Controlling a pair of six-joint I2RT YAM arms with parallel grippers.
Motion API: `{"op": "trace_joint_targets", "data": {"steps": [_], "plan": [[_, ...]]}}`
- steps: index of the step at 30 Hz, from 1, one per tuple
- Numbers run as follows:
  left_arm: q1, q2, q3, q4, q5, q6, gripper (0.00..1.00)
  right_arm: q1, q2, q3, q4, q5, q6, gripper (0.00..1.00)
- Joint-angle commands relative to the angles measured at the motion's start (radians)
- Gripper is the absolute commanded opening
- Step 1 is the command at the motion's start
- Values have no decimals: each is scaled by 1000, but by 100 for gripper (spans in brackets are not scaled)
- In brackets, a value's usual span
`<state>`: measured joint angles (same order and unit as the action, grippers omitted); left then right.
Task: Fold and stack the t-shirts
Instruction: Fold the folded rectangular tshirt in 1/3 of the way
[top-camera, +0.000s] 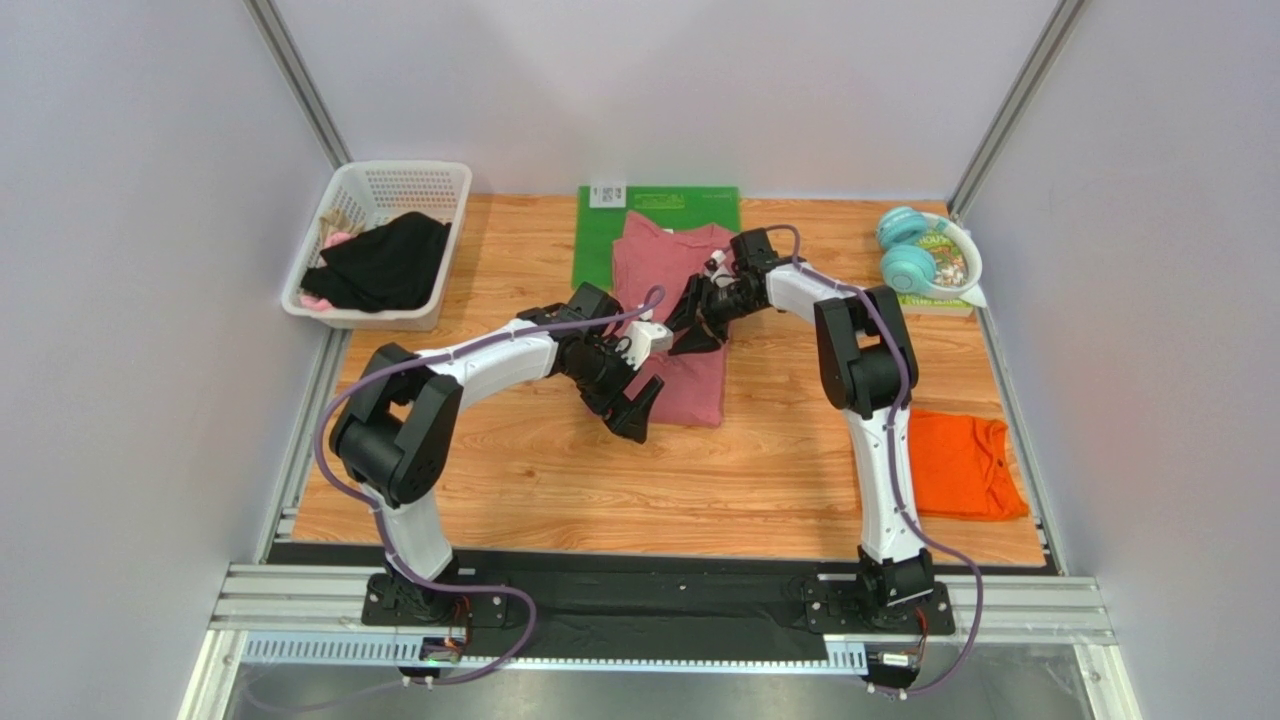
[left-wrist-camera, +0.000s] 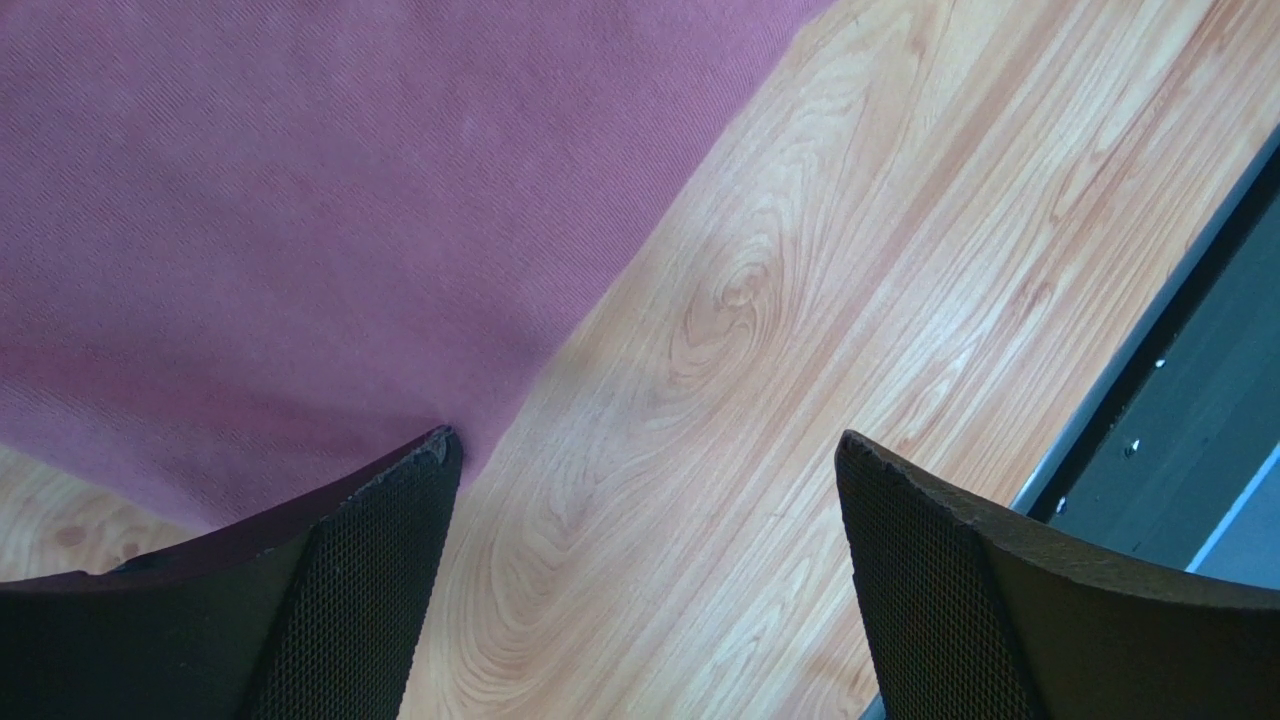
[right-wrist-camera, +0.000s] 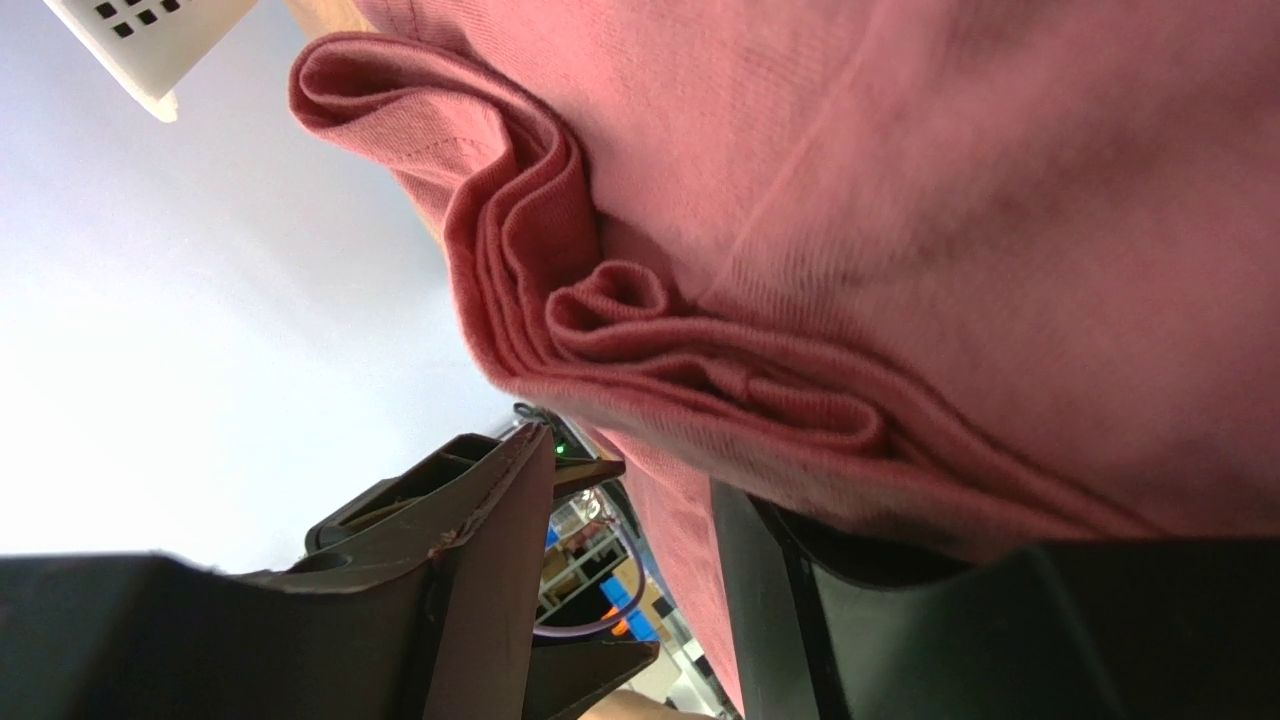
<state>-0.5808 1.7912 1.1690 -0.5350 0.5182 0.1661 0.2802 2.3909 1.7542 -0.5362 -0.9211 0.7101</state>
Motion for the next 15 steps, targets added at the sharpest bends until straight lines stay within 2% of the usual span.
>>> {"op": "trace_joint_targets", "data": {"steps": [1, 5, 11, 15], "plan": [[-2, 25, 32, -40, 16, 38, 100, -22, -94, -15, -37, 111, -43, 50], [-1, 34, 35, -40, 2, 33, 100, -32, -197, -71, -53, 154, -46, 50], [38, -55, 99, -56, 14, 1, 100, -49, -378, -159, -125, 286, -118, 52], [90, -78, 136, -117, 28, -16, 100, -50, -478, -324, -101, 298, -103, 52]]}}
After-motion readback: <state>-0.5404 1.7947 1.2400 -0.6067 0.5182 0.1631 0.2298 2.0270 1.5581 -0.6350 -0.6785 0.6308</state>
